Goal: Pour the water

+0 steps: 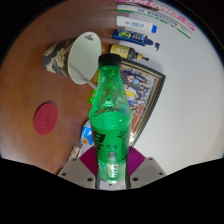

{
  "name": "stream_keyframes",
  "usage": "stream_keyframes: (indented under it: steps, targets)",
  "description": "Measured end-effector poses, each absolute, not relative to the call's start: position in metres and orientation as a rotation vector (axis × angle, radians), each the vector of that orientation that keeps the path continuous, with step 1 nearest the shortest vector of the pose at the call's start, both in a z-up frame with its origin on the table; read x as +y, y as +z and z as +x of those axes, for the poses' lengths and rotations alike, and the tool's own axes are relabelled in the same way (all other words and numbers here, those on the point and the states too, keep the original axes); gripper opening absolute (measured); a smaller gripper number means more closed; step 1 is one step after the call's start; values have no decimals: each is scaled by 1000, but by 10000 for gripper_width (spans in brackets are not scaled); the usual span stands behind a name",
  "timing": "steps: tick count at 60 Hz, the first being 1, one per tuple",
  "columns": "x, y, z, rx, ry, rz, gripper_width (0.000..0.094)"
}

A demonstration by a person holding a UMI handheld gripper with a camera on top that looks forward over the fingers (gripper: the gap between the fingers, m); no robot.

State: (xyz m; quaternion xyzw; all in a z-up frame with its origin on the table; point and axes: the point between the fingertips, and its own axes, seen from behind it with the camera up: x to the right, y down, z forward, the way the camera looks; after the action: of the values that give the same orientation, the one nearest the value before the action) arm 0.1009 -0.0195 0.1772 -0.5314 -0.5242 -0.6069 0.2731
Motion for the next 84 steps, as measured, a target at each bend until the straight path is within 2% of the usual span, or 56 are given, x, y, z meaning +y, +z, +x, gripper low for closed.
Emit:
stream_keyframes:
  steps: [9, 23, 37, 46, 53, 67, 84]
  targets:
    - [-13, 180, 98, -1510, -1707, -1368, 336]
    - [-19, 186, 100, -1427, -1615, -1455, 338]
    - [-28, 202, 90, -900, -1072, -1760, 337]
    - [-24, 206, 74, -560, -646, -1866, 336]
    - [-18, 200, 64, -353, -364, -1859, 334]
    - [-7, 129, 62, -68, -12, -1911, 336]
    - [-10, 69, 68, -14, 56, -1954, 338]
